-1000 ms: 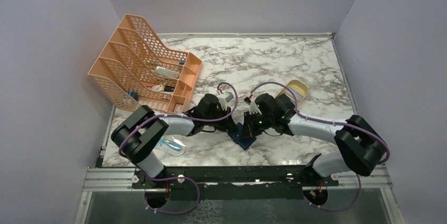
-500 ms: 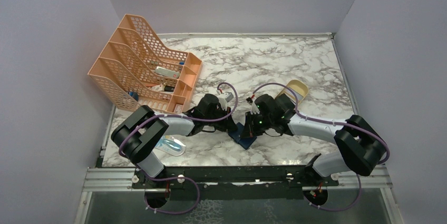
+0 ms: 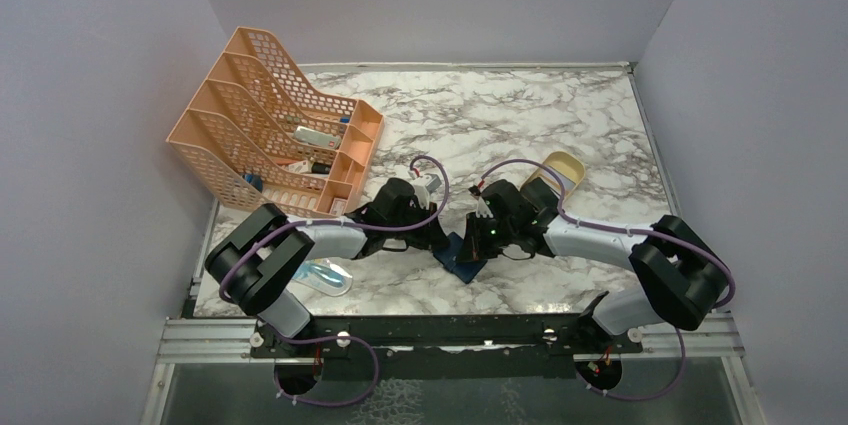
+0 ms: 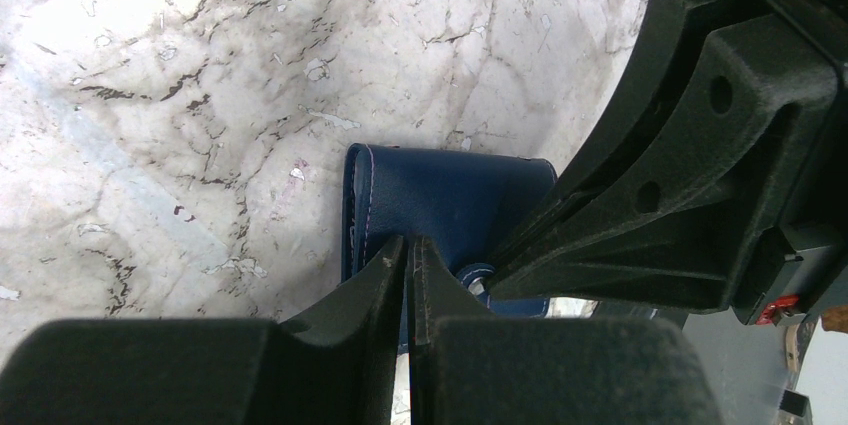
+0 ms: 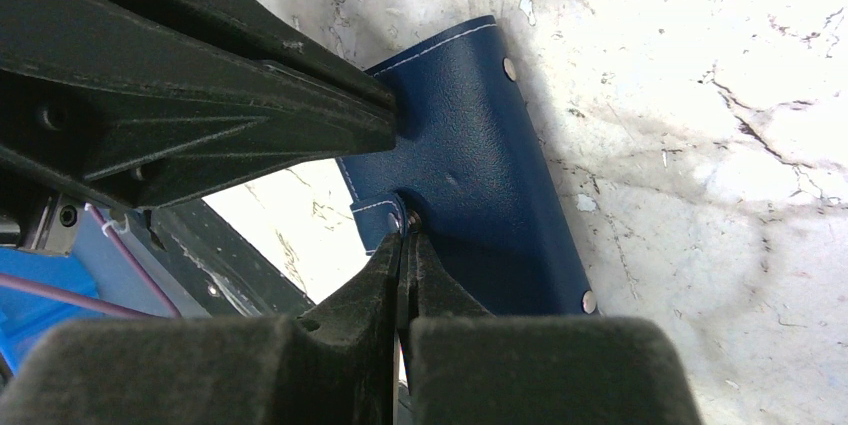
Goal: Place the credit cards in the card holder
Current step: Close the card holder at the center of the board.
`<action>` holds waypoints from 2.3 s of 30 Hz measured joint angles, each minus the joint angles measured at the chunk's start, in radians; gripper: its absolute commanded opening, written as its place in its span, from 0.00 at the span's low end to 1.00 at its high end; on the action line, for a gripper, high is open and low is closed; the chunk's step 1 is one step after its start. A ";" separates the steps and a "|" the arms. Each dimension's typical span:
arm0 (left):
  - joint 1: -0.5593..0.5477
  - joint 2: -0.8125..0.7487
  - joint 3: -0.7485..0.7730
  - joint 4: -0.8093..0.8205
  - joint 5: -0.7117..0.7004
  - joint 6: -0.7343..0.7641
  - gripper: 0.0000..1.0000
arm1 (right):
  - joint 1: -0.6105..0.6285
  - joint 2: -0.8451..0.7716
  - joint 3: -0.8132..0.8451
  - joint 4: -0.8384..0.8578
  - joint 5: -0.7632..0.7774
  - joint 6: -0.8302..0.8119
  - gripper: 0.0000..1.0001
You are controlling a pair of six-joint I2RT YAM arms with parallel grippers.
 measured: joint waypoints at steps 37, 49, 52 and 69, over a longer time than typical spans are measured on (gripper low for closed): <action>-0.097 0.008 0.117 -0.261 -0.058 -0.124 0.00 | -0.009 0.022 -0.008 0.016 -0.001 0.043 0.01; -0.155 0.029 0.241 -0.476 -0.181 -0.114 0.04 | -0.025 0.033 -0.031 0.039 -0.023 0.103 0.01; -0.178 0.038 0.272 -0.522 -0.225 -0.111 0.04 | -0.026 0.027 -0.042 0.050 -0.023 0.118 0.07; -0.205 -0.121 0.460 -0.687 -0.509 -0.050 0.51 | 0.003 -0.240 0.143 -0.272 0.214 0.069 0.67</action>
